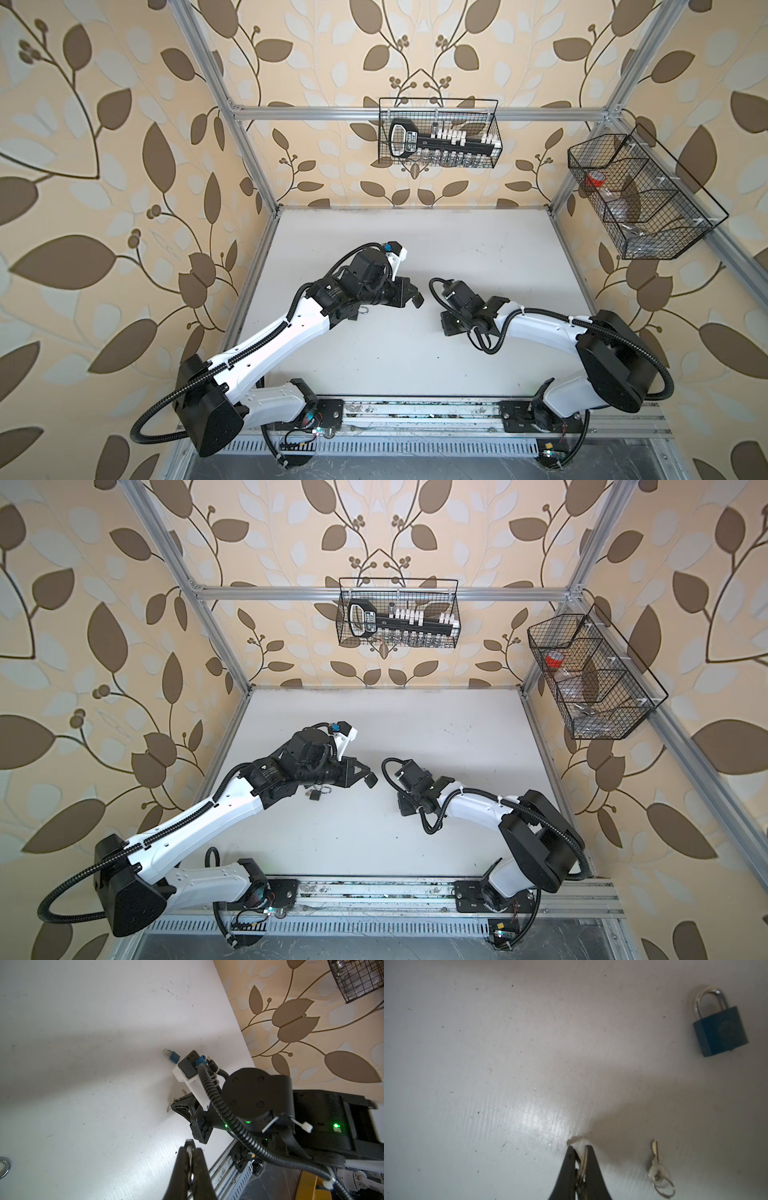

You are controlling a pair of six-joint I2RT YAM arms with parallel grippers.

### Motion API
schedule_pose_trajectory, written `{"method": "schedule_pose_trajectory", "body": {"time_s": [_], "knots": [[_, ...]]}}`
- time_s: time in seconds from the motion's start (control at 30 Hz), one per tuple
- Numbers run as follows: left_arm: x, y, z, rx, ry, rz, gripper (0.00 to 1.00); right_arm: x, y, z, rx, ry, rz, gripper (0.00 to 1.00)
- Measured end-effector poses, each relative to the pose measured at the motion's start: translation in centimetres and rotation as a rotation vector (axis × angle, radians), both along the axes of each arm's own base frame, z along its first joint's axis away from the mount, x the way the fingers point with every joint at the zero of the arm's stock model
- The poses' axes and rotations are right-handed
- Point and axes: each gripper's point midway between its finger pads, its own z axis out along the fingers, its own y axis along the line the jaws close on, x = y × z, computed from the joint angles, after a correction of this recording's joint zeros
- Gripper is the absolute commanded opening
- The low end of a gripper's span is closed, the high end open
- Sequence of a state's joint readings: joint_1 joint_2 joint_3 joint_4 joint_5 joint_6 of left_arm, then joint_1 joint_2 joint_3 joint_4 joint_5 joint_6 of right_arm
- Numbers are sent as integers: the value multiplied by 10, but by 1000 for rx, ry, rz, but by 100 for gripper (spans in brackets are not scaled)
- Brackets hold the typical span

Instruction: Lock with the key

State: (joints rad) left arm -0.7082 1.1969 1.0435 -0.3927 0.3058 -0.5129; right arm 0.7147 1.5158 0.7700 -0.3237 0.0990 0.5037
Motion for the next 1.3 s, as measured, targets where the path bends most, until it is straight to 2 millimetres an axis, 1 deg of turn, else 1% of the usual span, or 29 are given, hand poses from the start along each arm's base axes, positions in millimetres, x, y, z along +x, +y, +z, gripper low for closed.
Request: {"method": "schedule_pose_trajectory", "body": {"time_s": [0.13,0.43,0.57,0.67,0.73,0.8,0.9,0.93,1.0,1.1,1.17,1.27,1.3], "knots": [[0,0,0,0,-1,1,0,1,1,0,-1,-3,0,14],[0,0,0,0,-1,1,0,-4,-8,-5,-40,23,-3,26],[0,0,0,-1,0,2,0,-5,-9,-6,-46,26,0,29],[0,0,0,-2,1,5,0,-6,-10,-6,-49,30,0,33],[1,2,1,-2,1,16,0,-6,-11,-5,-52,27,-3,36],[2,3,3,-3,-2,28,0,-5,-11,0,-49,12,-3,39],[2,5,7,-15,-8,39,0,-1,-10,22,-16,-47,1,43],[2,5,9,-21,-7,41,0,1,-9,34,6,-83,5,45],[4,7,12,-41,-6,49,0,3,-5,61,56,-164,23,47],[9,12,14,-76,1,60,0,1,5,109,154,-314,74,48],[13,17,12,-105,13,77,0,-4,10,143,224,-418,103,49],[14,24,11,-155,35,84,0,-12,12,185,319,-555,138,53],[14,25,12,-169,37,80,0,-14,11,196,343,-595,148,53]]}}
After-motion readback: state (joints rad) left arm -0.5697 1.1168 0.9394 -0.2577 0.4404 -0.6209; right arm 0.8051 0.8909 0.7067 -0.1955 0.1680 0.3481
